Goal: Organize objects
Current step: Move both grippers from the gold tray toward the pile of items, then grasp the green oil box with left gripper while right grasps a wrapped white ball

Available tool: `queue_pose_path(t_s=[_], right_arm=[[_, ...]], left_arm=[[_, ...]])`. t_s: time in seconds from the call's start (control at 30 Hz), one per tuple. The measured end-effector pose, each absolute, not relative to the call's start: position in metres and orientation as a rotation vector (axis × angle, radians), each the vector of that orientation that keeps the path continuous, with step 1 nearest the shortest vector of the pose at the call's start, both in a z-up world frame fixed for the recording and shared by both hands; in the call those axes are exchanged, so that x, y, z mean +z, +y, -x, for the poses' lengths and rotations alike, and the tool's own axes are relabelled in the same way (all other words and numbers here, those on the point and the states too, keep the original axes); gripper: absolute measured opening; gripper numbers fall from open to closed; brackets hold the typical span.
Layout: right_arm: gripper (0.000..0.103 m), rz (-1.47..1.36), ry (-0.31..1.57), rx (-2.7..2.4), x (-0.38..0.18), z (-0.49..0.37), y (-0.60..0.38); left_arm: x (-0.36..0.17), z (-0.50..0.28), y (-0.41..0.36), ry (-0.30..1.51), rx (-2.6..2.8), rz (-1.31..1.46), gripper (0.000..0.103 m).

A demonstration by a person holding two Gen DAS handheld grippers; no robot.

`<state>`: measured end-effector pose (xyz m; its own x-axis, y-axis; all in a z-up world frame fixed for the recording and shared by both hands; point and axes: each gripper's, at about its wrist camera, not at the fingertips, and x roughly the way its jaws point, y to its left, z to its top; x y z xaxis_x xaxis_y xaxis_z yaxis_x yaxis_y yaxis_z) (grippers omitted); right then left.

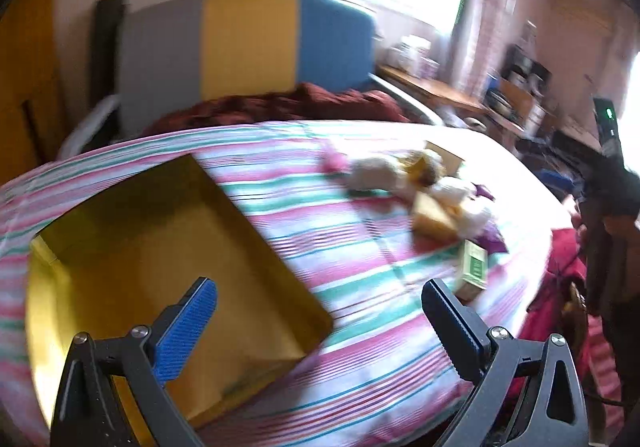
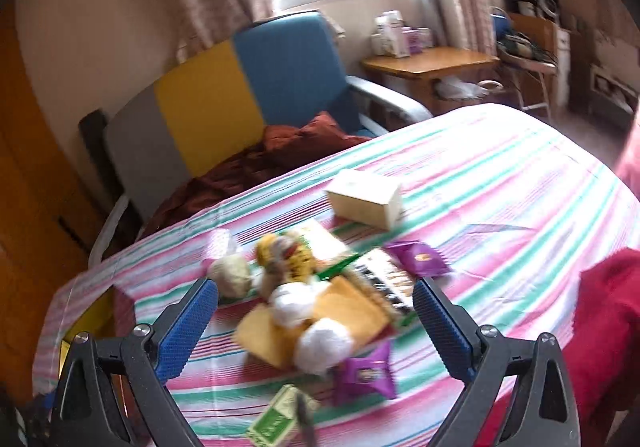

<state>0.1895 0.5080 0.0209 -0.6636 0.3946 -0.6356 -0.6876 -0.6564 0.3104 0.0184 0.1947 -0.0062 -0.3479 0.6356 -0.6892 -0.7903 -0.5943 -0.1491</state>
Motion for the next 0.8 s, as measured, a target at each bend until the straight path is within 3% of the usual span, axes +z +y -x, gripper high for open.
queue_pose_path(t_s=[0.43, 0.53, 0.73, 0.8], right_arm=[[0.100, 0.753, 0.706, 2.282, 0.014, -0.224, 0.523], [0.100, 0.776, 0.700, 2.286, 0.010, -0.222, 0.524], [0.100, 0.800, 0.695, 2.268, 0.005, -0.226, 0.532], [0.100, 0.816, 0.713, 2.250, 0.002, -0.227, 0.537]], left_arm=[[-0.043, -0.074, 0.324, 0.580, 1.635, 0.859, 0.100], [-0.051, -0.078, 0.346, 0.607, 1.602, 0.883, 0.087], [-0.074, -0.085, 0.380, 0.642, 1.543, 0.935, 0.071], [-0.083, -0.088, 0.388, 0.643, 1.501, 0.965, 0.051]])
